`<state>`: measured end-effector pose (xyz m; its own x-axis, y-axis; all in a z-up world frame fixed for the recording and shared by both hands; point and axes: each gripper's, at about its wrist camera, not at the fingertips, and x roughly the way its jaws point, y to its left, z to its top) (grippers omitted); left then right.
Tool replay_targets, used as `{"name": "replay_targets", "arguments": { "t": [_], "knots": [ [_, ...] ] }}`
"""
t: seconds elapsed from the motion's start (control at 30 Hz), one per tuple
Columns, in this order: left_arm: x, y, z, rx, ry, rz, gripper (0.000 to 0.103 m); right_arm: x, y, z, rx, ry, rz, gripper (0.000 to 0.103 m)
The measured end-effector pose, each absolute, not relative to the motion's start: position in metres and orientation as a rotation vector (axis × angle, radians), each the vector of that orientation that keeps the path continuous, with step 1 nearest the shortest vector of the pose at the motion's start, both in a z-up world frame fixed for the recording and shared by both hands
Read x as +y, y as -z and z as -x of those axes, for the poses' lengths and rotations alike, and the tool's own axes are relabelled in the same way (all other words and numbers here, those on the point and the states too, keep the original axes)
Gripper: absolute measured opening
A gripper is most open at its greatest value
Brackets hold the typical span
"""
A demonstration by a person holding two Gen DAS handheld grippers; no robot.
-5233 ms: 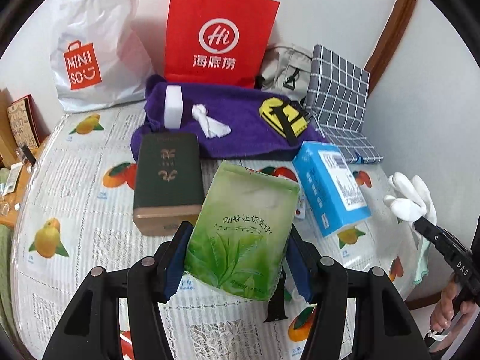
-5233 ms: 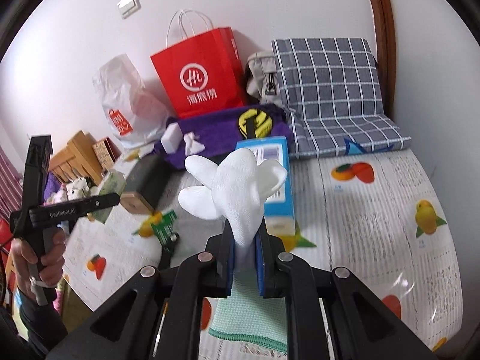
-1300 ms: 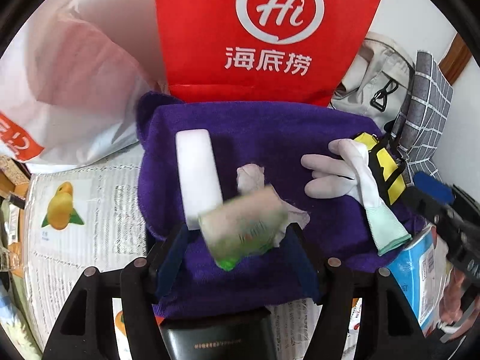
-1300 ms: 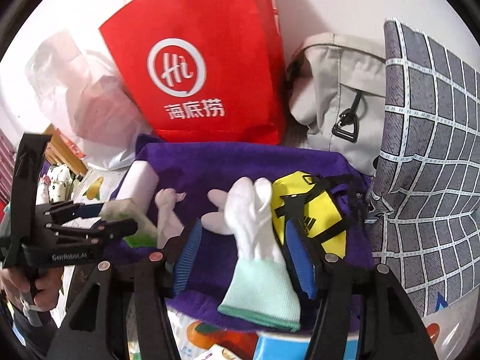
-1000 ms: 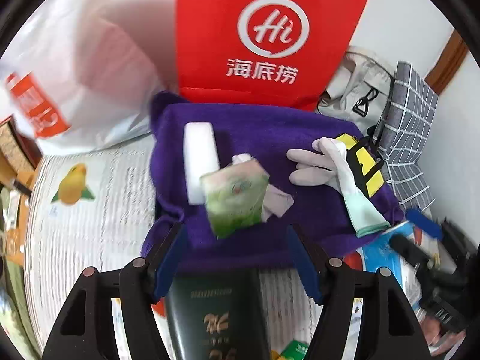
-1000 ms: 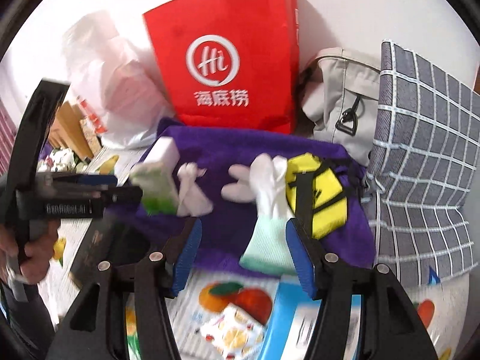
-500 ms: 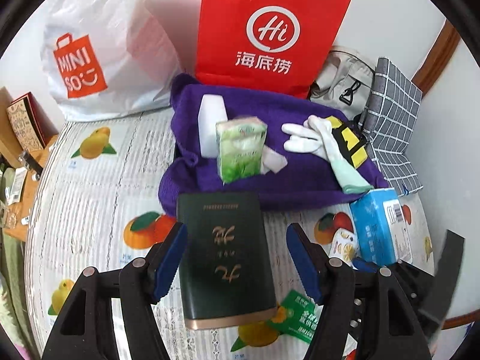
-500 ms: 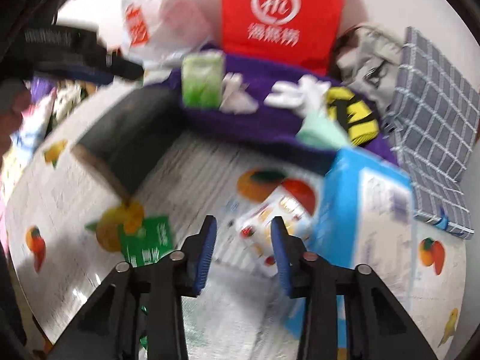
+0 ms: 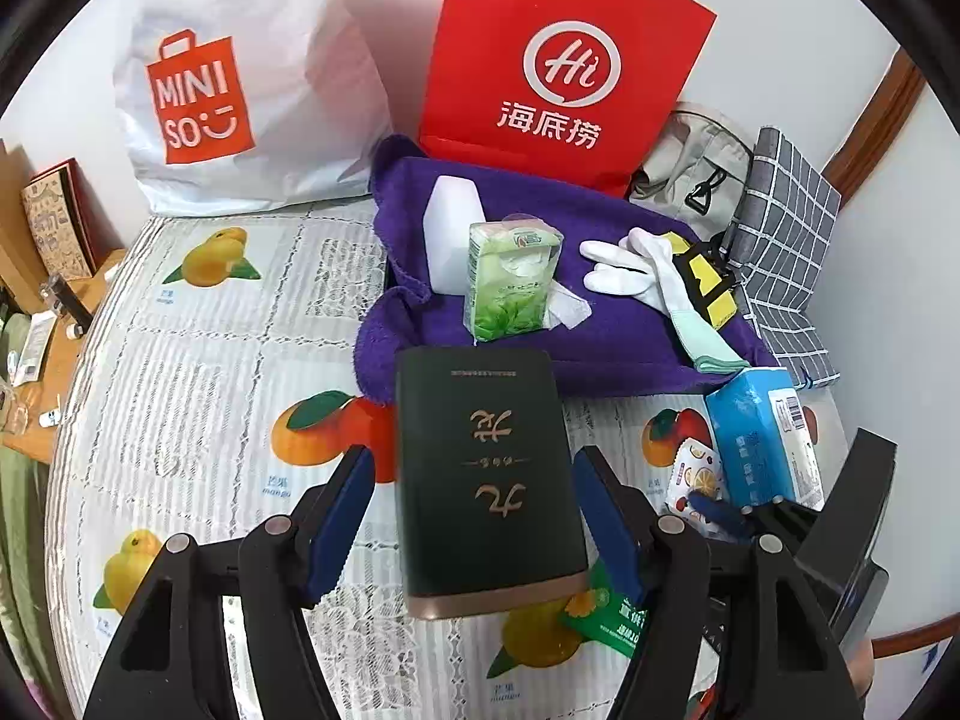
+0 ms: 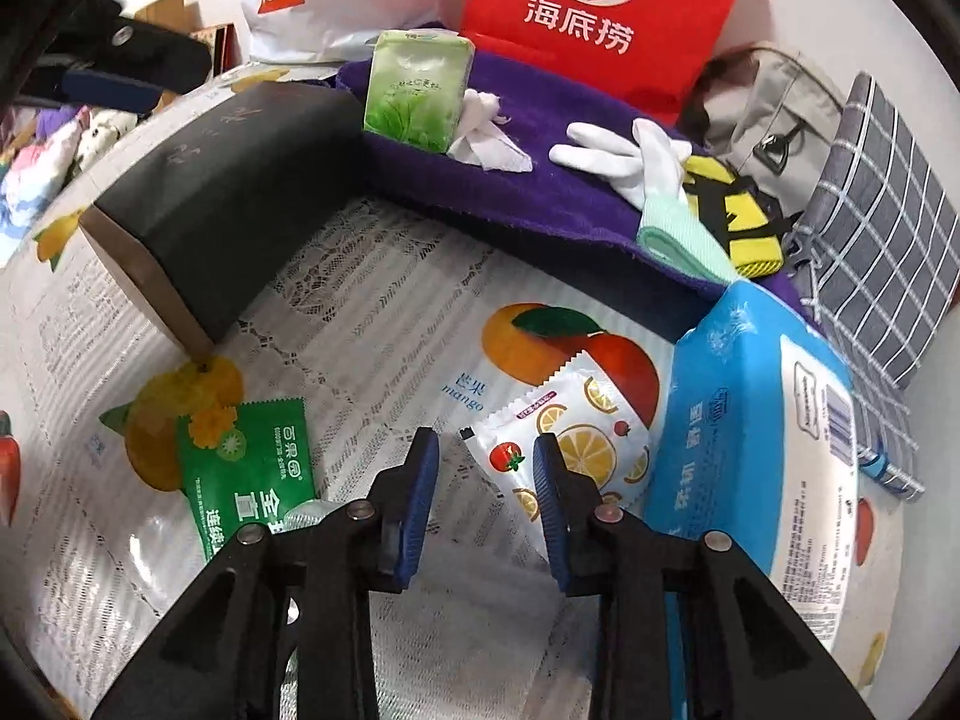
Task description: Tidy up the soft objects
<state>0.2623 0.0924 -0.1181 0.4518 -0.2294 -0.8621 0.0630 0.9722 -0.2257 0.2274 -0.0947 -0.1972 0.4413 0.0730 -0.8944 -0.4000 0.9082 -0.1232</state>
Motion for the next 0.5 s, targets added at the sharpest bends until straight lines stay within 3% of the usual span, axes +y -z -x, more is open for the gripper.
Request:
{"name": "replay_targets", "arguments": {
  "t": [0.03,0.17,0.5],
  "knots": [
    [0.094,0.117,-0.261,1.087,0.181,0.171,0.067,-0.096,0.197,-0.227,1.087,-0.319,0.316,0.014],
    [0.100,0.113,-0.252,1.081,0.175,0.176,0.067,-0.100,0.197,-0.227,1.103,-0.342,0.267,0.002],
    [0.110,0.109,-0.233,1.076,0.164,0.190,0.067,-0.117,0.180,-0.209,1.062,-0.338,0.194,0.000]
  ]
}}
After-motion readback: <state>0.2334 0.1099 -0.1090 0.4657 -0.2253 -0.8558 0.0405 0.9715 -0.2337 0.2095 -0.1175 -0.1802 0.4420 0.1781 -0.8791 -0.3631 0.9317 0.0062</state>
